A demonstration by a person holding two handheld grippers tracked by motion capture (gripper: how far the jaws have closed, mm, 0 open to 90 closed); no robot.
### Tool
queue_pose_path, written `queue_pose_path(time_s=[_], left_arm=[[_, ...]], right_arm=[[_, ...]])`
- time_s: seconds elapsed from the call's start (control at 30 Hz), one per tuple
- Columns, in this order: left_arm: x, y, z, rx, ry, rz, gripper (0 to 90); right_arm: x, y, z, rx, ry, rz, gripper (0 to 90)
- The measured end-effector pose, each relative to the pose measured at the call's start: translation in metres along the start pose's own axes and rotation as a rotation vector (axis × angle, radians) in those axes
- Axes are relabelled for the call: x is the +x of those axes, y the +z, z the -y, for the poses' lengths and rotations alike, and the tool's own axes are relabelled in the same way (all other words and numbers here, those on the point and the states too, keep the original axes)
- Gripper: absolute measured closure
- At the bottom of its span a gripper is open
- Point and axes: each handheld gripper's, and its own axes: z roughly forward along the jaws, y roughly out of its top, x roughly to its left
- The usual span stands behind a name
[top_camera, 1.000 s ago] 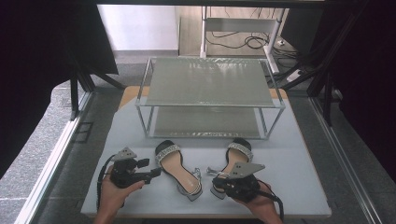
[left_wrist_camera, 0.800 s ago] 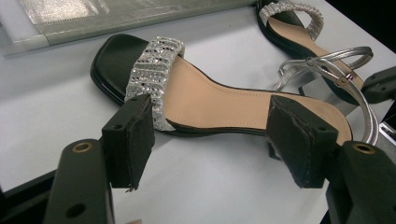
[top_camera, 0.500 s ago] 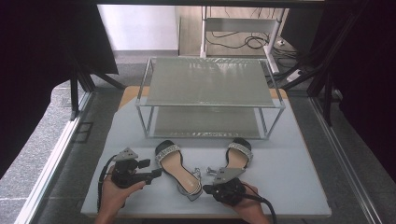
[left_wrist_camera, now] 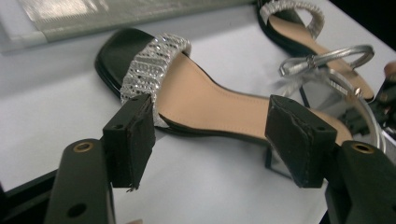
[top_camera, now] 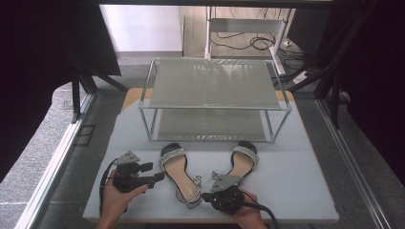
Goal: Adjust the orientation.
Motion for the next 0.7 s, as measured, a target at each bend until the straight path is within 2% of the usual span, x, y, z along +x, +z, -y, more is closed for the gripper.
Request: queue_pose_path(time_s=[0.03, 0.1, 0.13, 0.2, 0.37, 0.4, 0.53, 0.7], left_arm=[[0.000, -0.002, 0.000, -0.004, -0.001, 0.001, 33.6], [0.001, -0.004, -0.001, -0.008, -0.001, -0.003, 33.6], [0.002, -0.005, -0.001, -0.009, -0.003, -0.003, 33.6], [0.003, -0.008, 0.000, -0.009, -0.010, -0.002, 33.5], [0.004, -0.012, -0.001, -0.020, -0.011, -0.004, 33.4], [0.005, -0.015, -0.001, -0.023, -0.014, -0.005, 33.4], [0.006, -0.018, -0.001, -0.031, -0.021, -0.010, 33.4], [0.009, -0.022, 0.000, -0.041, -0.025, -0.014, 33.4]], right_arm=[[0.000, 0.000, 0.000, 0.000, 0.000, 0.000, 89.1], [0.007, 0.006, -0.004, -0.003, -0.009, -0.039, 89.1], [0.007, 0.006, -0.004, -0.003, -0.009, -0.039, 89.1], [0.017, 0.014, -0.009, -0.007, -0.024, -0.069, 89.0], [0.031, 0.025, -0.016, -0.011, -0.043, -0.079, 89.1], [0.035, 0.031, -0.019, -0.021, -0.046, -0.099, 89.1], [0.041, 0.041, -0.024, -0.035, -0.056, -0.126, 89.1], [0.052, 0.060, -0.035, -0.072, -0.069, -0.143, 89.1]])
